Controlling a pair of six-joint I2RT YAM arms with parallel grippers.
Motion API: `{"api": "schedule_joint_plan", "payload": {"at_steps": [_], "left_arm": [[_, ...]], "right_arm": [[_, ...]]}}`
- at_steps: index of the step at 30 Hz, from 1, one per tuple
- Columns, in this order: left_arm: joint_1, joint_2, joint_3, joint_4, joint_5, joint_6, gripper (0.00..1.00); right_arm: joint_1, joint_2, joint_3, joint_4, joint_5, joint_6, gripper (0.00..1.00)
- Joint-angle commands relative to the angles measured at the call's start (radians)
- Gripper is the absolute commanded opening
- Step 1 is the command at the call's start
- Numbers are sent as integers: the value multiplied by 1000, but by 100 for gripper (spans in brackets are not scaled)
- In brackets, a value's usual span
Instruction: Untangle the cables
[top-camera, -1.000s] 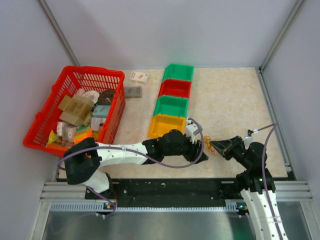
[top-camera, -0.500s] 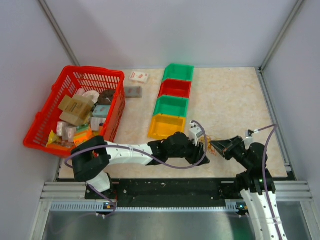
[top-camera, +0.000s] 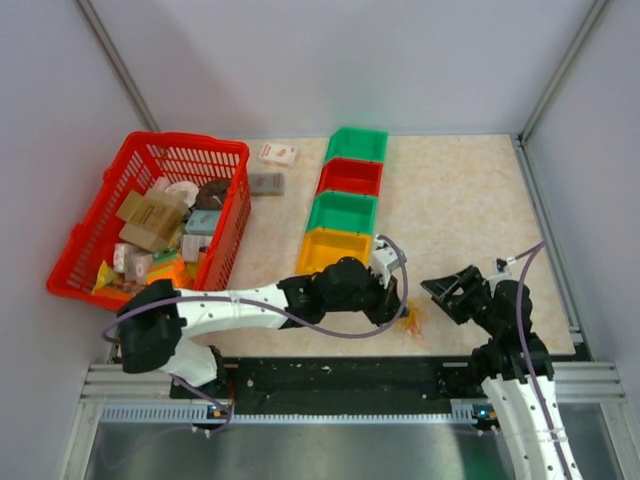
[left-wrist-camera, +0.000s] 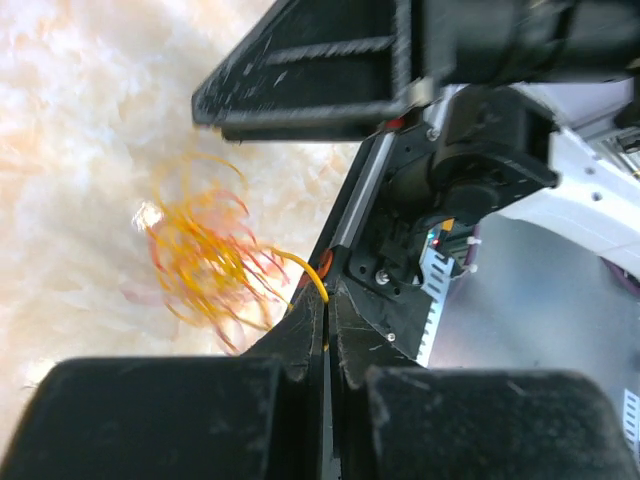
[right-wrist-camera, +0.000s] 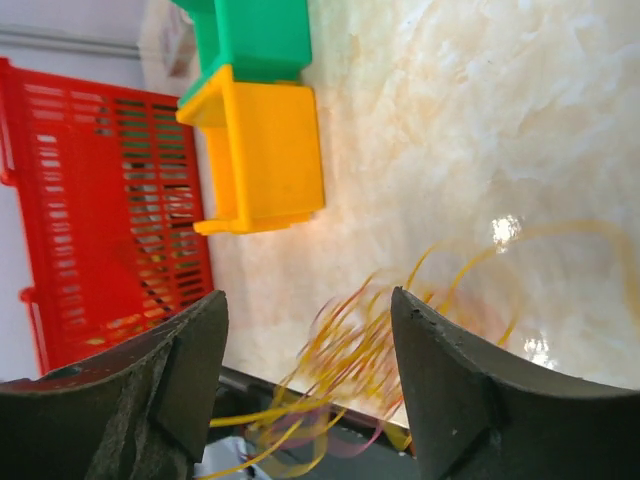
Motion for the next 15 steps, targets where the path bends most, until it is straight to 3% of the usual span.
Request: {"api": "schedule_joint_plan", "payload": {"at_steps": [1,7,15], "left_arm": [[-1,-112,115,-132,-9,100,0],[7,-129,198,-216,-35,107,0],[34,-123,283,-302,-47,97,0]], "right_arm": [[6,57,77,-5,-25,-193,67],[6,56,94,3,-145,-277,68],[6,-93,100,4,-218,-271,67]]}}
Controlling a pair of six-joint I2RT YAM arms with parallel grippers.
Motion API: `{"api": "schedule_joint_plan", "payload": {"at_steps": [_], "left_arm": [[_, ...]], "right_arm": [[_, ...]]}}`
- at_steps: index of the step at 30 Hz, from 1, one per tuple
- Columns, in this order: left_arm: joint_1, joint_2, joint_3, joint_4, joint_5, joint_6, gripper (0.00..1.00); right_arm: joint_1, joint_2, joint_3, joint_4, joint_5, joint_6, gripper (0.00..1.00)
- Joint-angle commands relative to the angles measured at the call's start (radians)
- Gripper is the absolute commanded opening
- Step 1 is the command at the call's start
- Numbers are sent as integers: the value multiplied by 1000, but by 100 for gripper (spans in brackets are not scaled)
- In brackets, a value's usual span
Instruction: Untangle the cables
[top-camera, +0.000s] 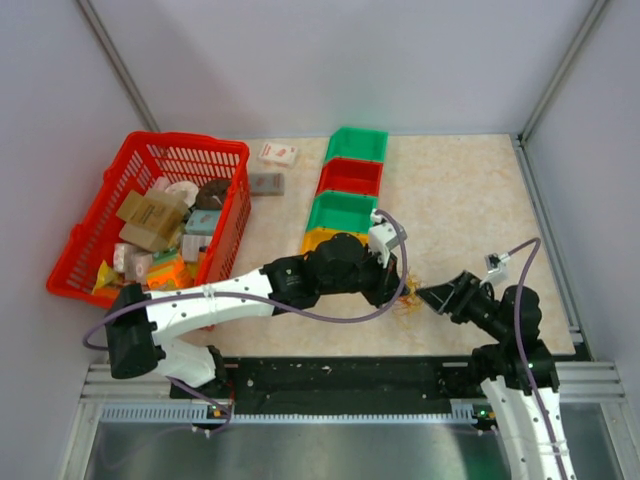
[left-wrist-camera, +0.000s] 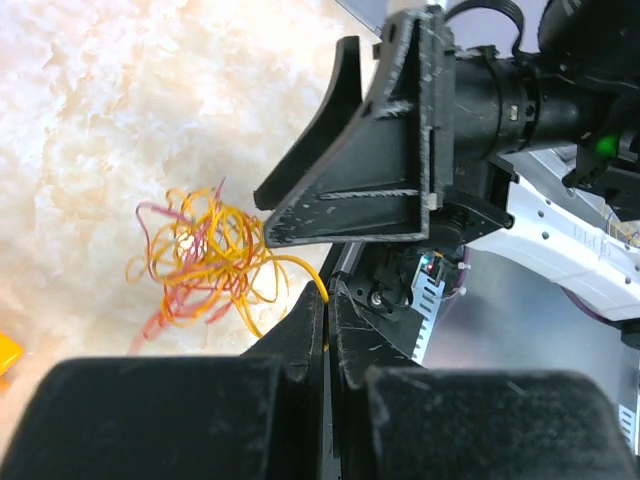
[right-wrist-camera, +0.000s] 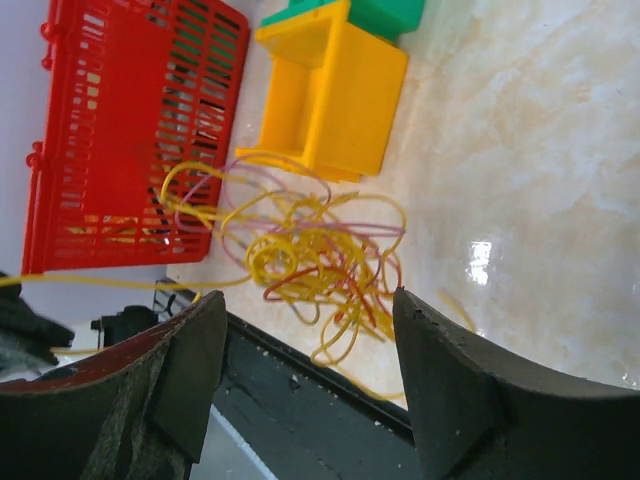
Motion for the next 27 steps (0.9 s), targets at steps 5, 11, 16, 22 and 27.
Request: {"api": "schedule_joint_plan", "payload": {"at_steps": [5,11,16,22,27], "left_arm": [[17,-3,99,-11,24,8,0],[41,18,120,17,110,-31,0],[52,18,140,3,142,-37,0],[58,-3,143,-3,153,-28,0],[63,-11,160,-27,138,-6,0]], "right_arm": [[6,-41,34,84,-88,-18,66],[5,13,-43,297,-152,43,73],[7,70,-179,563,-238,157,74],[8,36,-245,586,-232,171,58],[8,28,-316,725,-254,267,6]]}}
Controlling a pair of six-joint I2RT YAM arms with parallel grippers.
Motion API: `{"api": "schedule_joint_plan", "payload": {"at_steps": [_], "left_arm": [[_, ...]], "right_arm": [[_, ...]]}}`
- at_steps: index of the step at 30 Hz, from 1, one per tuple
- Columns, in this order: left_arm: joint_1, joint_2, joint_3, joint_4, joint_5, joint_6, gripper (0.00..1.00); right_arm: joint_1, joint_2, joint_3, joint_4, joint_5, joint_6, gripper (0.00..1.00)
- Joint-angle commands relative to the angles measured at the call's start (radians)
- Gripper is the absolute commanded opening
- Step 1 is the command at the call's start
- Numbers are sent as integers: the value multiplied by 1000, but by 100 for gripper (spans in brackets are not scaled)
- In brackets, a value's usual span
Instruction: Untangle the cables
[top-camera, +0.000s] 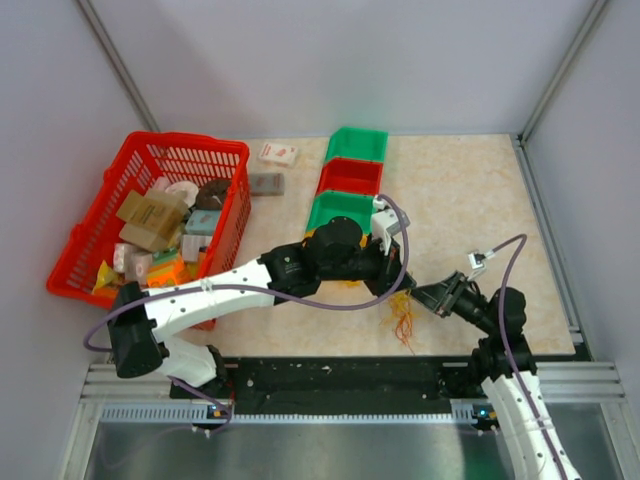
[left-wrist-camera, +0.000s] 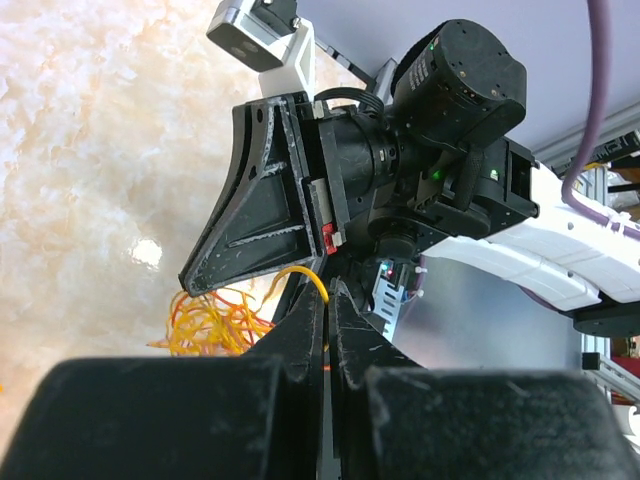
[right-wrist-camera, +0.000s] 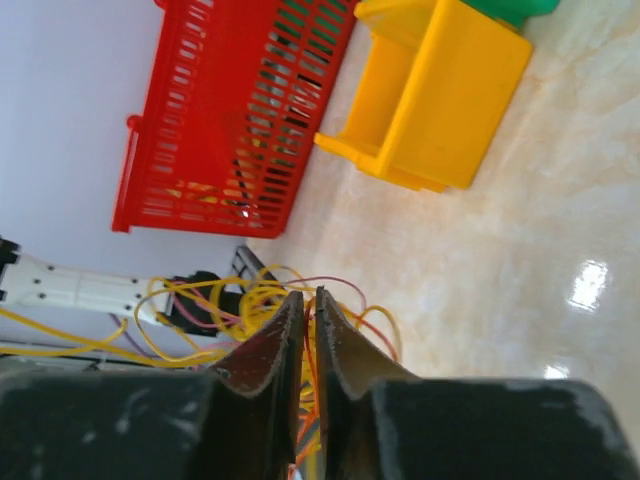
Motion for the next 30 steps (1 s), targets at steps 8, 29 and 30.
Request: {"api": "schedule_joint_plan", "payload": {"at_steps": [8,29,30], "left_arm": [[10,-94,115,-6,34,59,0],[11,-216,168,26,-104,65,0],[11,-206,162,27,-118,69,0]], "right_arm": [[8,2,-37,-90,207,45,0],[6,83,268,-365,166,-224,63],[8,66,291,-370,124,-231,72]]}}
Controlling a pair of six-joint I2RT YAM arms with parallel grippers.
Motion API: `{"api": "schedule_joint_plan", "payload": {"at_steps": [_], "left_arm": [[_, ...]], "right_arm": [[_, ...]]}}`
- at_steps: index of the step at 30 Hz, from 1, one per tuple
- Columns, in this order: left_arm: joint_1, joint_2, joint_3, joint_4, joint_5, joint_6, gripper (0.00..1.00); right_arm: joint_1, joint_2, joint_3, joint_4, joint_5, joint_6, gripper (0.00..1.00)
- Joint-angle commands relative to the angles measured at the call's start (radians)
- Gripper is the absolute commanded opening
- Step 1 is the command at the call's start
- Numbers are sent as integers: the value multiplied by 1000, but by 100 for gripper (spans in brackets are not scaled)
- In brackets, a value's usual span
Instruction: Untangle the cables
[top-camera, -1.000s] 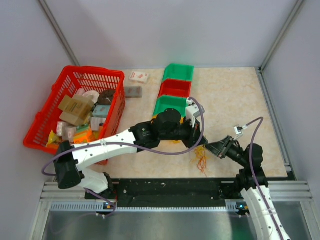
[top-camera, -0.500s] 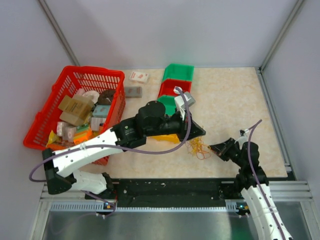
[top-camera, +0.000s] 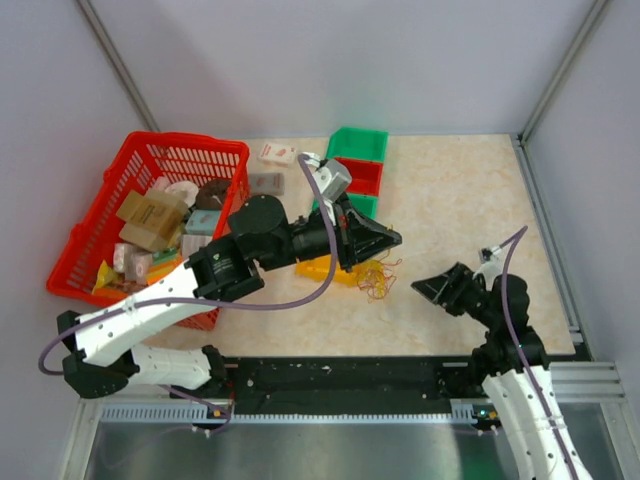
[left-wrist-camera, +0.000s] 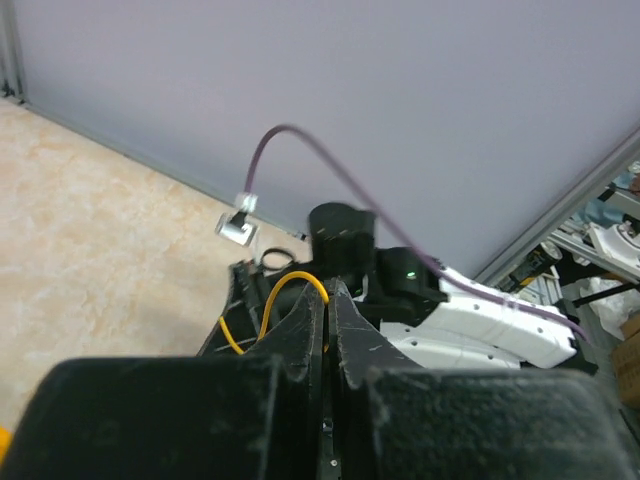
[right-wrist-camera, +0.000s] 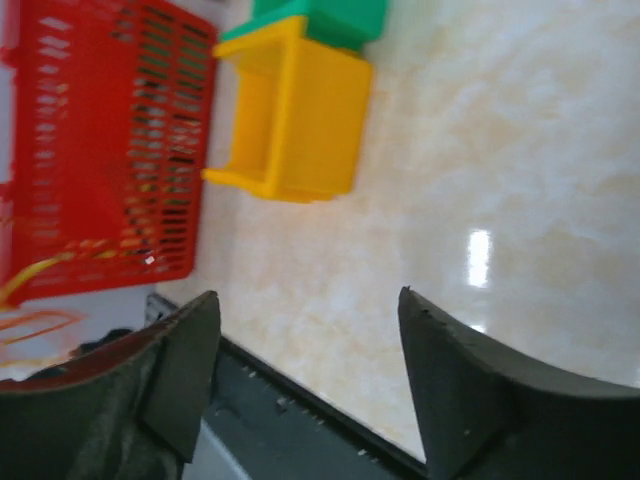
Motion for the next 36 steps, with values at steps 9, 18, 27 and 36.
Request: {"api": "schedule_joint_plan", "payload": {"at_steps": [9,18,27,36], "left_arm": [[2,135,-18,50,-64,-13,0],[2,164,0,84,-13,-65,0],[2,201,28,91,58,-119,0],[2,173,-3,122,59,-126,0]], "right_arm": [[8,-60,340,-44,-350,-126,75],[26,57,311,124,-281,-125,74],[374,235,323,276,-12,-154,64],[439,239,256,345,160,-83,66]]}}
